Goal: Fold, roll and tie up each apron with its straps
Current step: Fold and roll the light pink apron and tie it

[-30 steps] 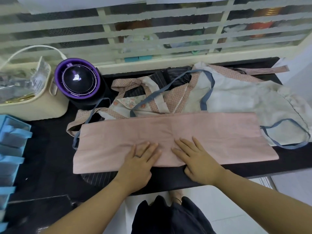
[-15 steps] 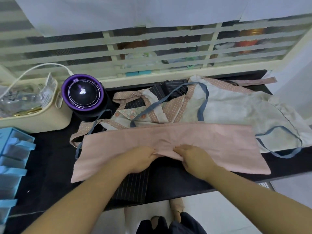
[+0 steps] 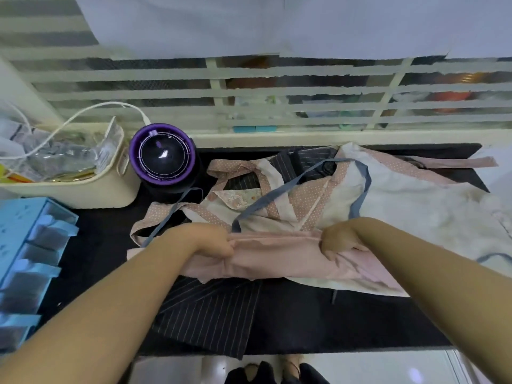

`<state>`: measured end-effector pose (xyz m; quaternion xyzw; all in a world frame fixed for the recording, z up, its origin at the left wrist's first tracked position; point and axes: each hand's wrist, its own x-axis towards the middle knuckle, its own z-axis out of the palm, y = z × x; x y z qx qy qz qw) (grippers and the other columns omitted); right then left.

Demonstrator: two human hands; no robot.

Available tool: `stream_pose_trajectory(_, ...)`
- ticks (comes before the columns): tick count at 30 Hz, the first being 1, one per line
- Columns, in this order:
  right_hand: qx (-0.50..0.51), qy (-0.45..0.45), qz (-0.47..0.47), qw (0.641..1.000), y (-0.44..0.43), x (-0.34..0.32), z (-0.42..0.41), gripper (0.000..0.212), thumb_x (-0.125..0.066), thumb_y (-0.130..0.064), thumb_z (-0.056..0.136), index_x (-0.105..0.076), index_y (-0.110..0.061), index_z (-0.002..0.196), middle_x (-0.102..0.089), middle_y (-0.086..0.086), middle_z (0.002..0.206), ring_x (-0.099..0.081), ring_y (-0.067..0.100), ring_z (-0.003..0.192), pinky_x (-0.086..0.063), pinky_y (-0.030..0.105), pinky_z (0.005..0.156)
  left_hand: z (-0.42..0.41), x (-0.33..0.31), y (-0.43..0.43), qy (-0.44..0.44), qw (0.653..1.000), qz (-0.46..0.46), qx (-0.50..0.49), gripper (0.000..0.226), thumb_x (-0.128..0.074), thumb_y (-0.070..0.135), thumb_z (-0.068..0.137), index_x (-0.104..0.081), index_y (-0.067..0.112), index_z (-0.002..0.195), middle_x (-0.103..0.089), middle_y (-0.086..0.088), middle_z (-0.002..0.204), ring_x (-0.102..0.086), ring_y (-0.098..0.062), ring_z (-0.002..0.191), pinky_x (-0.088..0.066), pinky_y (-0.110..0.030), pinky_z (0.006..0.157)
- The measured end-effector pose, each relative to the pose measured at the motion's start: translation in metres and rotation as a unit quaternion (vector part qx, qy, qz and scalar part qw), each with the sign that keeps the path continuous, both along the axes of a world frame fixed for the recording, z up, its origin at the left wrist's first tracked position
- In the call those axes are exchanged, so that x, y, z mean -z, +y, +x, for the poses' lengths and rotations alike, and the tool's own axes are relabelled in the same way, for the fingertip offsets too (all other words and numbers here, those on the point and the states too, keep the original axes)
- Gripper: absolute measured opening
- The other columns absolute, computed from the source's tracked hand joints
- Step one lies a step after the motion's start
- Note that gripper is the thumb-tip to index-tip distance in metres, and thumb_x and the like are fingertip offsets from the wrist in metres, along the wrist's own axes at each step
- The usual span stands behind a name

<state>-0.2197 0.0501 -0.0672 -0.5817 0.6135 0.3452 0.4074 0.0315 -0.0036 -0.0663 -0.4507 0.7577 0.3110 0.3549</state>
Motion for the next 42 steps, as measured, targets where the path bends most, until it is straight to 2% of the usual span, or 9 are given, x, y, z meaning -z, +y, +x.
stream_pose_trajectory(3, -0.006, 0.018, -0.001, 1.0, -0.006, 0.012, -0.008, 0.021, -0.049, -0.014, 0.091, -0.048, -0.008, 0.111, -0.049, 0.007, 0.111, -0.044, 0.02, 0.093, -0.041, 0.028, 0.078, 0.021, 0.008, -0.011, -0.034, 0.999, 0.008, -0.03, 0.034, -0.047, 0.039, 0.088, -0.057, 0.017, 0.112, -0.054, 0.002, 0.092, -0.053, -0.015, 0.084, -0.042, -0.028, 0.071)
stream_pose_trajectory(9, 0.083, 0.024, 0.009, 0.996, -0.015, 0.025, -0.01, 0.058, -0.055, -0.014, 0.084, -0.036, -0.004, 0.137, -0.042, 0.013, 0.13, -0.049, 0.028, 0.11, -0.044, 0.03, 0.089, 0.093, 0.009, -0.027, 0.011, 0.979, -0.034, -0.199, 0.014, -0.057, 0.031, 0.089, -0.058, 0.021, 0.079, -0.054, 0.004, 0.086, -0.049, -0.012, 0.076, -0.036, -0.024, 0.062)
stream_pose_trajectory(14, 0.109, 0.028, 0.034, 0.993, -0.019, 0.03, -0.008, 0.062, -0.058, -0.009, 0.078, -0.041, -0.002, 0.136, -0.046, 0.015, 0.123, -0.053, 0.03, 0.11, -0.045, 0.027, 0.084, 0.117, 0.035, 0.0, 0.227, 0.805, -0.131, -0.532, 0.011, -0.07, 0.021, 0.085, -0.065, 0.014, 0.091, -0.059, -0.002, 0.106, -0.056, -0.018, 0.093, -0.043, -0.029, 0.078)
stream_pose_trajectory(18, 0.111, 0.033, 0.035, 0.993, -0.02, 0.031, -0.006, 0.055, -0.059, -0.009, 0.074, -0.044, -0.007, 0.127, -0.044, 0.012, 0.123, -0.05, 0.028, 0.111, -0.042, 0.026, 0.084, 0.102, 0.054, 0.023, 0.234, 0.727, -0.262, -0.589, 0.024, -0.058, 0.024, 0.094, -0.062, 0.004, 0.105, -0.062, -0.01, 0.099, -0.055, -0.021, 0.088, -0.04, -0.029, 0.074)
stream_pose_trajectory(26, 0.112, 0.05, 0.035, 0.992, -0.019, 0.032, -0.002, 0.063, -0.054, -0.002, 0.082, -0.033, 0.001, 0.142, -0.034, 0.015, 0.143, -0.04, 0.031, 0.125, -0.037, 0.032, 0.1, 0.102, 0.072, 0.024, 0.112, 0.818, -0.432, -0.362, 0.02, -0.04, 0.025, 0.101, -0.044, 0.005, 0.105, -0.061, -0.019, 0.076, -0.057, -0.032, 0.063, -0.037, -0.037, 0.056)
stream_pose_trajectory(31, 0.121, 0.037, 0.044, 0.991, -0.017, 0.033, -0.004, 0.067, -0.052, -0.002, 0.082, -0.03, -0.001, 0.145, -0.032, 0.017, 0.147, -0.037, 0.033, 0.13, -0.036, 0.036, 0.104, 0.082, 0.056, 0.033, 0.064, 0.77, -0.534, -0.343, 0.028, -0.057, 0.019, 0.091, -0.054, 0.008, 0.116, -0.06, -0.017, 0.112, -0.059, -0.036, 0.09, -0.037, -0.044, 0.082)
stream_pose_trajectory(34, 0.121, 0.027, 0.042, 0.991, -0.018, 0.033, -0.003, 0.064, -0.051, -0.002, 0.084, -0.031, -0.001, 0.144, -0.034, 0.017, 0.146, -0.039, 0.032, 0.13, -0.036, 0.034, 0.102, 0.023, 0.047, 0.064, 0.186, 0.843, -0.417, -0.283, 0.03, -0.057, 0.017, 0.09, -0.06, 0.012, 0.12, -0.06, -0.011, 0.122, -0.057, -0.032, 0.109, -0.036, -0.037, 0.087)
stream_pose_trajectory(37, 0.109, 0.016, 0.027, 0.994, -0.014, 0.034, -0.004, 0.063, -0.05, -0.003, 0.085, -0.03, -0.001, 0.145, -0.034, 0.017, 0.147, -0.041, 0.031, 0.123, -0.036, 0.032, 0.094, -0.043, 0.068, 0.087, 0.305, 0.894, -0.328, 0.021, 0.04, -0.041, 0.026, 0.093, -0.05, 0.019, 0.131, -0.051, -0.004, 0.139, -0.047, -0.024, 0.13, -0.036, -0.046, 0.109)
stream_pose_trajectory(42, 0.064, -0.006, -0.046, 0.997, -0.003, 0.033, -0.015, 0.048, -0.049, -0.019, 0.089, -0.046, -0.002, 0.133, -0.047, 0.014, 0.136, -0.047, 0.025, 0.108, -0.038, 0.03, 0.085, -0.062, 0.105, 0.079, 0.203, 0.931, -0.293, 0.078, 0.066, 0.003, 0.054, 0.087, 0.006, 0.037, 0.151, 0.016, 0.008, 0.158, 0.01, -0.017, 0.147, 0.02, -0.046, 0.112)
